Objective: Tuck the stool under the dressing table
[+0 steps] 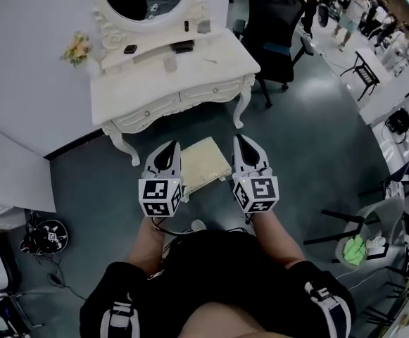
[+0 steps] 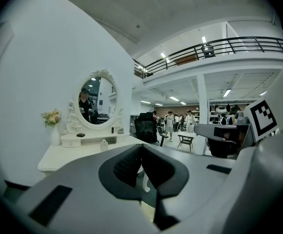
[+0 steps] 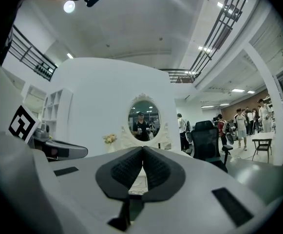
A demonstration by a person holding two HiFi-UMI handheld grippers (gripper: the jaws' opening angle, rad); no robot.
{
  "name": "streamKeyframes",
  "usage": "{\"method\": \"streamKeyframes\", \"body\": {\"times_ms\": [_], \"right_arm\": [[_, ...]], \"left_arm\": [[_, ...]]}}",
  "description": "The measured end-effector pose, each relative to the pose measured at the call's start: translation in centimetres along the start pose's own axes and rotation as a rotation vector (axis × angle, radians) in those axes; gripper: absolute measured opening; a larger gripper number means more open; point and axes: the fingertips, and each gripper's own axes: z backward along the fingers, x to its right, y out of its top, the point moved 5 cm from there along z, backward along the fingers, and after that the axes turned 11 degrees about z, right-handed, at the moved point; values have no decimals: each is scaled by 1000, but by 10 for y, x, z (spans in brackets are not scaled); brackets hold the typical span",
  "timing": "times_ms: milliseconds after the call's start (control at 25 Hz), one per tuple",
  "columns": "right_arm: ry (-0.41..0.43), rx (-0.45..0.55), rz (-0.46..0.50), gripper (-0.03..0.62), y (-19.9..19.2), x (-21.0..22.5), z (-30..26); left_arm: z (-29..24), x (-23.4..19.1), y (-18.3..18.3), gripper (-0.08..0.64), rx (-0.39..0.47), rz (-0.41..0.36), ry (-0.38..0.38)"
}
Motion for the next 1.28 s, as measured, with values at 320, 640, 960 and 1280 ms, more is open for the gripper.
{"method": "streamKeyframes", "body": {"times_ms": [320, 640, 960, 1280], "right_arm": [[135, -44, -64, 17, -3, 18, -86], [356, -21, -40, 17, -6, 57, -186], [506, -26, -29, 17, -18, 97, -247], [565, -63, -19, 17, -34, 91, -277]], "left_arm": [[-39, -33, 20, 18, -21, 27, 138], [-96, -47, 43, 18, 35, 65, 358], [-143, -37, 45, 18, 61, 132, 499], [-150, -53, 25, 18, 5, 150, 588]]}}
